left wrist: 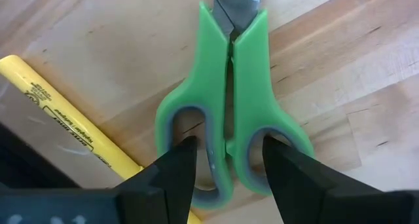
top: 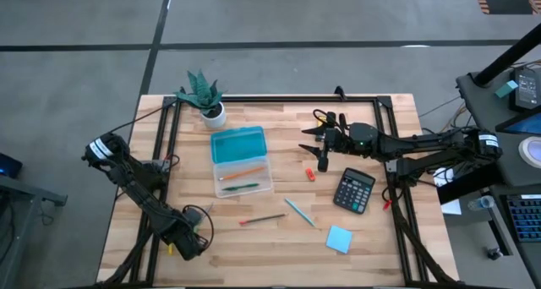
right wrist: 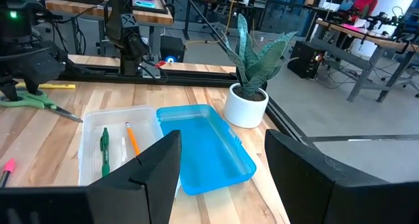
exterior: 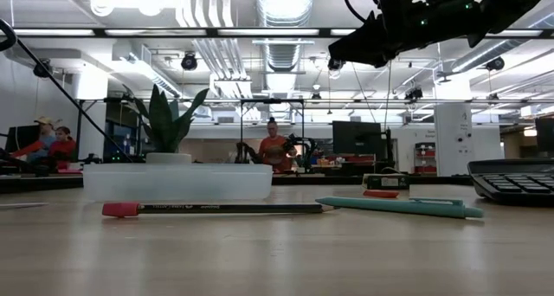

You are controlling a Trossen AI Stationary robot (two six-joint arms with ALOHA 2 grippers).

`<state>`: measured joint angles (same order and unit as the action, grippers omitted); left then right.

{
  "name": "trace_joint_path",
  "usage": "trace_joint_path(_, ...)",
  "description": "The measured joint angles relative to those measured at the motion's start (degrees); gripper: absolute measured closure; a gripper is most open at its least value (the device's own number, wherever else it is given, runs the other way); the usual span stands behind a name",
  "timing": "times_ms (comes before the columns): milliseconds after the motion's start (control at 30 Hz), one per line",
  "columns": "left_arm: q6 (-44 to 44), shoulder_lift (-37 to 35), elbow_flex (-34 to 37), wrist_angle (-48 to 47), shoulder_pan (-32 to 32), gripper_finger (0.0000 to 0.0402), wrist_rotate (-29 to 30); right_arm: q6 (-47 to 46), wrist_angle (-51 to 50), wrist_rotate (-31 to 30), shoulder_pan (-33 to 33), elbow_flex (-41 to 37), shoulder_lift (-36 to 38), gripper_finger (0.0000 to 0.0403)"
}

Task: Pack school essentials
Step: Put the green scissors into the blue supply box

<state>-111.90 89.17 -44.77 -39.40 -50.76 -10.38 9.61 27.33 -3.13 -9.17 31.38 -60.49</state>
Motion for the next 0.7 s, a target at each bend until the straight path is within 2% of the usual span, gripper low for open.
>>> trace_joint_path(133,0.1,0.0,0.0,0.0,0.0,0.0256,0.1,0.0,0.0,0.0,0.0,0.0,0.0,0.0193)
trace_joint_path(400,-0.3,0.0,0.0,0.0,0.0,0.0345,0.2,0.0,0.0,0.0,0.0,0.0,0.0,0.0193)
trace_joint_path(700,1.9,0.0,-1.2,-0.6,0.0,0.0345,0.4,0.0,0.0,0.0,0.0,0.0,0.0,0.0193)
